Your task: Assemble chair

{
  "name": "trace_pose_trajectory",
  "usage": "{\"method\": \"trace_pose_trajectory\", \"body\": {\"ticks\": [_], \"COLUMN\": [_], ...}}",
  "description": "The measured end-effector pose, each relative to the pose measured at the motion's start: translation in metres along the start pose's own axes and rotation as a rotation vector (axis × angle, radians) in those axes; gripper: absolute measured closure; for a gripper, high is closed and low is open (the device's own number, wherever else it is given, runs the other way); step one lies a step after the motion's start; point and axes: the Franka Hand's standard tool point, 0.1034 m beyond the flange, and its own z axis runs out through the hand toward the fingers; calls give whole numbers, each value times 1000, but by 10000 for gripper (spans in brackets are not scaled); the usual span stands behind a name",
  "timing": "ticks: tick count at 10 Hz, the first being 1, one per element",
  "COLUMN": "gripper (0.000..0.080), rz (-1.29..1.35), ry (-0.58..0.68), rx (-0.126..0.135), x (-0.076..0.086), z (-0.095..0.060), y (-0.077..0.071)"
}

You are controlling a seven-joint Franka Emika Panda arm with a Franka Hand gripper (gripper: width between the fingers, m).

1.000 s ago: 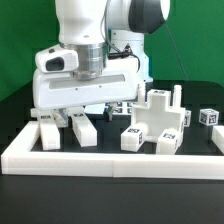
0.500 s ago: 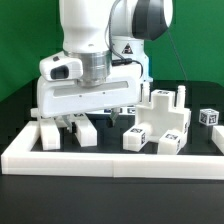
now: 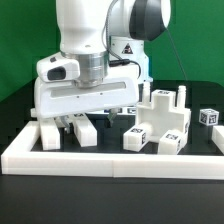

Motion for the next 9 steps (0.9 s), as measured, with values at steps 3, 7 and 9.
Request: {"method": "trace_pose_trajectory", "body": {"ticks": [3, 7, 9], "gripper": [151, 151, 151], "rz": [-30, -28, -28], "ry": [31, 33, 33], "rx": [-6, -10, -7], "x": [-6, -7, -5], "z": [3, 5, 6], "y": [10, 11, 6]}}
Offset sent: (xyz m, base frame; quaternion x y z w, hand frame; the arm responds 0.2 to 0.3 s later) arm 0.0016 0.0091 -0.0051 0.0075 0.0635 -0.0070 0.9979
